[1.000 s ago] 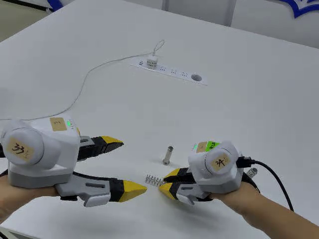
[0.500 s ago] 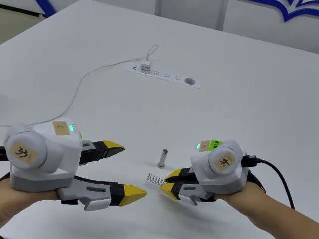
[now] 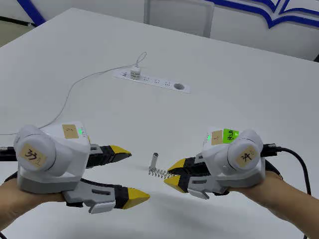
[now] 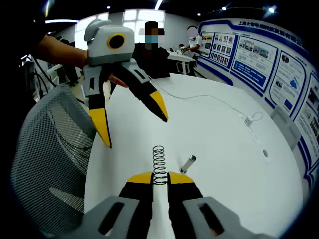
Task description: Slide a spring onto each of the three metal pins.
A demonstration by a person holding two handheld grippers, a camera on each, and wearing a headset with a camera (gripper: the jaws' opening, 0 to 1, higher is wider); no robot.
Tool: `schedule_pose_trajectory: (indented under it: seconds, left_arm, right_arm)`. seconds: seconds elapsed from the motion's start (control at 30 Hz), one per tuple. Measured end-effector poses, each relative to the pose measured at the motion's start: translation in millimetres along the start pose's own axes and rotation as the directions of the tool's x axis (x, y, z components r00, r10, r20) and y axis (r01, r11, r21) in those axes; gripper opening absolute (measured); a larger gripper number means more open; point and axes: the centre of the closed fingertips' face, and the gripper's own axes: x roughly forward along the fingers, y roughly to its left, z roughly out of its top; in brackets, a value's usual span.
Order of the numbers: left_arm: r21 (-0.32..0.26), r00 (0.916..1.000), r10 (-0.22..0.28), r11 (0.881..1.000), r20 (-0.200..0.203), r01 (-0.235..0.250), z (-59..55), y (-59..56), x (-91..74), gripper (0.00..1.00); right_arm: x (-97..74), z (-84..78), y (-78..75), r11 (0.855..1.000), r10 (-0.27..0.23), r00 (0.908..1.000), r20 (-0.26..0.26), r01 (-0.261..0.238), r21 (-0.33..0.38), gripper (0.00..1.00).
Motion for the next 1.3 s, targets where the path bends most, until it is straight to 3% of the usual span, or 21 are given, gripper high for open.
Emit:
schedule_pose_trajectory:
  seconds: [0.23,0.4,0.47,0.6,0.83,1.17,1.3]
  left_arm:
    - [0.055,0.9979,-0.054,0.997,-0.034,0.056,0.8,-11.7,8.8,0.49]
    - [0.080,0.9964,-0.074,0.994,-0.040,0.077,2.0,-17.8,11.2,0.43]
    - [0.080,0.9963,-0.081,0.993,-0.030,0.083,4.5,-19.4,11.8,0.39]
    - [0.113,0.9923,-0.105,0.987,-0.064,0.112,0.2,-25.8,14.2,0.33]
    - [0.128,0.9890,-0.131,0.982,-0.070,0.139,0.6,-32.8,16.8,0.23]
    - [0.151,0.9866,-0.143,0.977,-0.080,0.153,3.4,-34.9,18.4,0.15]
    - [0.205,0.9875,-0.137,0.967,-0.079,0.150,4.0,-35.9,17.1,0.14]
  right_arm:
    - [-9.9,11.7,11.2,0.999,0.013,0.9998,0.015,-0.012,-0.051,0.11]
    - [-12.3,9.7,22.8,0.991,0.028,0.9995,-0.011,-0.029,-0.128,0.11]
    - [-12.9,9.2,25.6,0.991,0.032,0.9994,-0.013,-0.034,-0.132,0.11]
    - [-16.3,11.0,29.8,0.988,0.035,0.9993,-0.010,-0.036,-0.148,0.11]
    - [-19.2,10.8,31.2,0.985,0.037,0.9992,-0.014,-0.039,-0.166,0.11]
    - [-21.6,14.6,34.6,0.984,0.041,0.9991,-0.004,-0.042,-0.175,0.11]
    - [-22.6,16.5,35.5,0.982,0.045,0.9990,-0.003,-0.044,-0.183,0.11]
